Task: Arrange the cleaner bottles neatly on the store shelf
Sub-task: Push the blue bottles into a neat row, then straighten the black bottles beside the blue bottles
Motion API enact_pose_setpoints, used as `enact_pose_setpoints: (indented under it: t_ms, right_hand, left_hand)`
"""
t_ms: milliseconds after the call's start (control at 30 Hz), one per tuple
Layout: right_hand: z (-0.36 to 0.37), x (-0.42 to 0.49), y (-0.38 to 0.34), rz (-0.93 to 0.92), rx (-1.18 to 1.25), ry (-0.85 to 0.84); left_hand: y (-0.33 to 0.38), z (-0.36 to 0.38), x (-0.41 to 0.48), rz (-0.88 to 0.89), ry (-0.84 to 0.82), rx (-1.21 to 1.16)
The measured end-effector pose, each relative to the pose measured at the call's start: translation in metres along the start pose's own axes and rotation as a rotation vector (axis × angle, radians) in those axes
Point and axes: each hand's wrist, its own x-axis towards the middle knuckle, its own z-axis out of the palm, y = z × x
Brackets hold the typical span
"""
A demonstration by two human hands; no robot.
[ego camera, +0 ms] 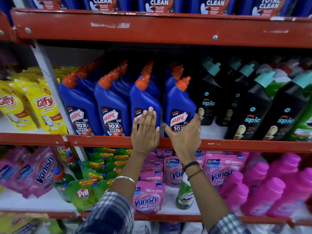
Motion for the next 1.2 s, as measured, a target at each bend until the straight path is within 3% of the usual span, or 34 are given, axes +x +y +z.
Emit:
enact_pose_setpoints:
  t_ms: [167, 333, 500, 667, 1000, 1200]
  right_hand:
    - [-0.003, -0.007, 0.013, -0.057, 0.027, -0.021]
    - [-0.033, -0.005, 0.048, -0.104, 0.312, -0.015]
    - [-0.086, 0.028, 0.101, -0.142, 0.355, 0.265]
    - [-0.125, 0.068, 0.156, -0.033, 0.296, 0.518]
    - [-0.145, 0.125, 0.192, 0.021, -0.030, 0.318]
    - [-0.150, 0.130, 0.193, 0.063, -0.019, 0.332]
  left_hand:
    - [0.001, -0.001, 0.000, -0.004, -0.002, 0.007]
    - [0.001, 0.001, 0.000, -0.006, 0.007, 0.004]
    - [0.002, 0.004, -0.002, -0.005, 0.027, 0.015]
    - [0.002, 0.004, -0.002, -0.012, 0.039, 0.014]
    - [0.003, 0.003, 0.000, -0.031, 0.028, 0.023]
    - [0.003, 0.004, 0.000, -0.032, 0.038, 0.033]
